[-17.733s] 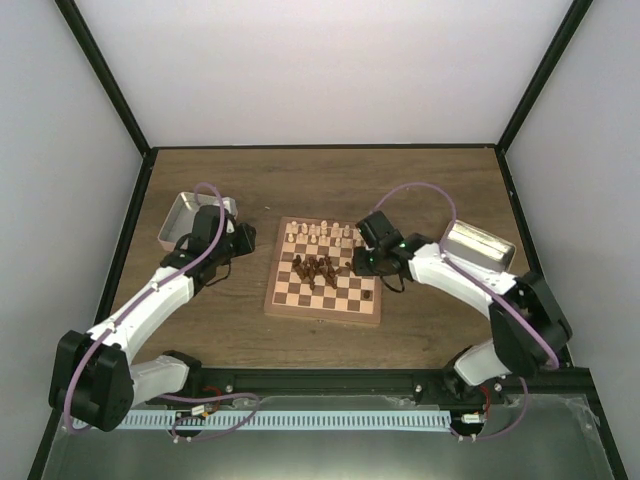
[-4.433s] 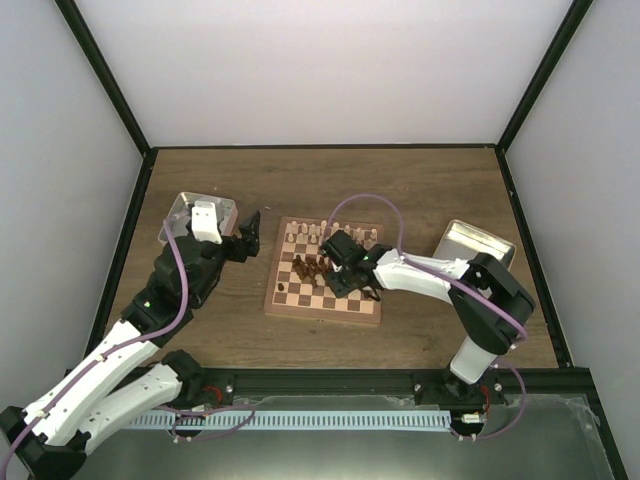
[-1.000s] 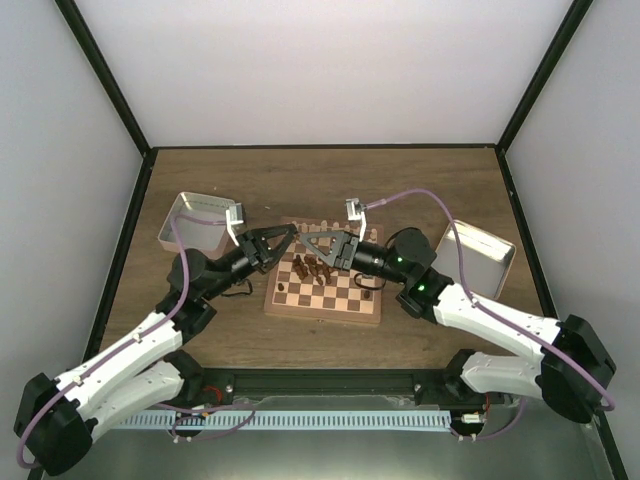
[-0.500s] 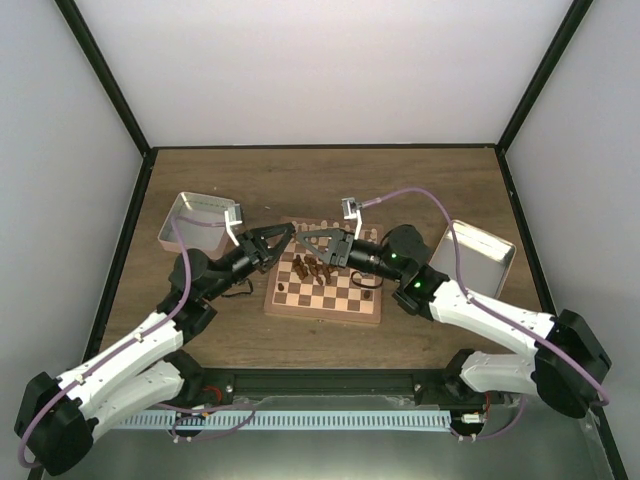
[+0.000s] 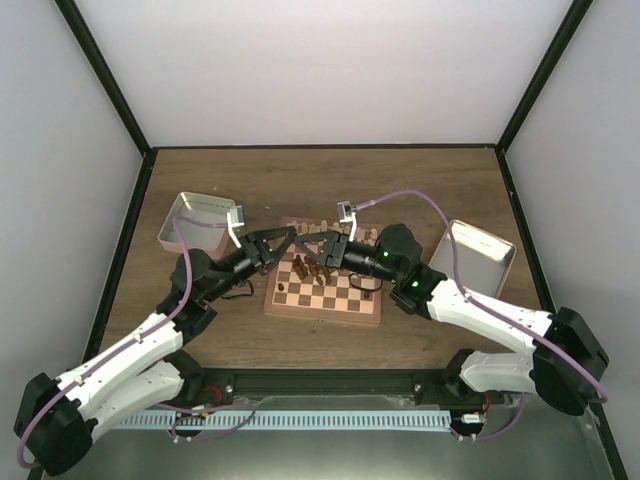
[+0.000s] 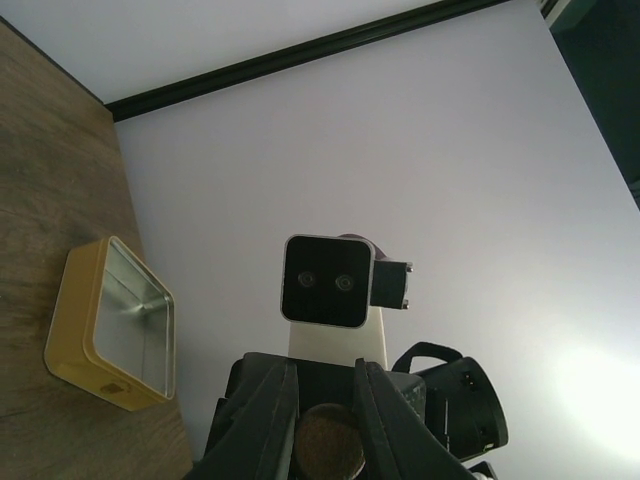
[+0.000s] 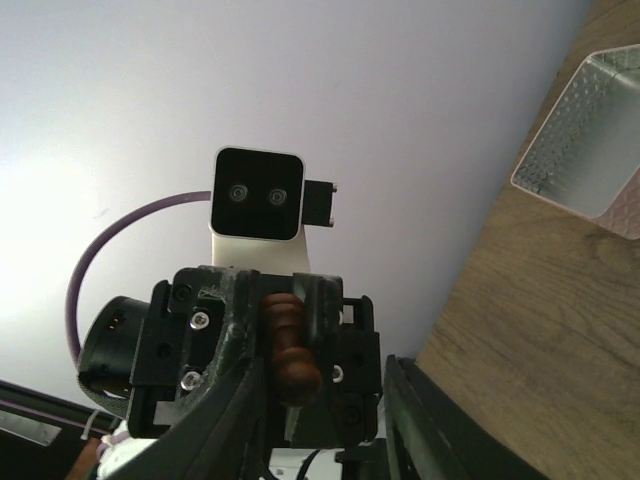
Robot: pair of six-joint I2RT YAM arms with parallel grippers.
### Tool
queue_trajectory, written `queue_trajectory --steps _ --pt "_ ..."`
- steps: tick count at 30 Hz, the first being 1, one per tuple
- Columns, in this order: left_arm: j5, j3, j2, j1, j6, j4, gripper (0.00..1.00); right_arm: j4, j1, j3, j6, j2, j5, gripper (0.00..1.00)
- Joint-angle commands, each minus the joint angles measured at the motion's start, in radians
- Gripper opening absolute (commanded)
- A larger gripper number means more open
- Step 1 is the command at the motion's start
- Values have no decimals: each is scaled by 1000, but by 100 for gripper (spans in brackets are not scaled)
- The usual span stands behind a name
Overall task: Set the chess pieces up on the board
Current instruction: Place the chess piece on the chessboard.
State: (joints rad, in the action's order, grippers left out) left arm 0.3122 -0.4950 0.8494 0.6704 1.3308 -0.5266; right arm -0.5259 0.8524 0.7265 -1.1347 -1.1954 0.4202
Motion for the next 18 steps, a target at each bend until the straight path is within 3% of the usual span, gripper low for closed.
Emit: queue_trajectory --steps 1,13,16,18 --pt "8 -4 -9 3 -15 3 7 -47 3 55 6 -8 13 30" --pt "9 14 -3 2 -22 10 9 -42 4 53 10 -1 -18 8" --pt "-4 21 -10 3 -46 48 18 20 4 54 41 7 -45 6" --pt "-34 25 -27 3 -77 104 33 88 4 54 75 18 -67 5"
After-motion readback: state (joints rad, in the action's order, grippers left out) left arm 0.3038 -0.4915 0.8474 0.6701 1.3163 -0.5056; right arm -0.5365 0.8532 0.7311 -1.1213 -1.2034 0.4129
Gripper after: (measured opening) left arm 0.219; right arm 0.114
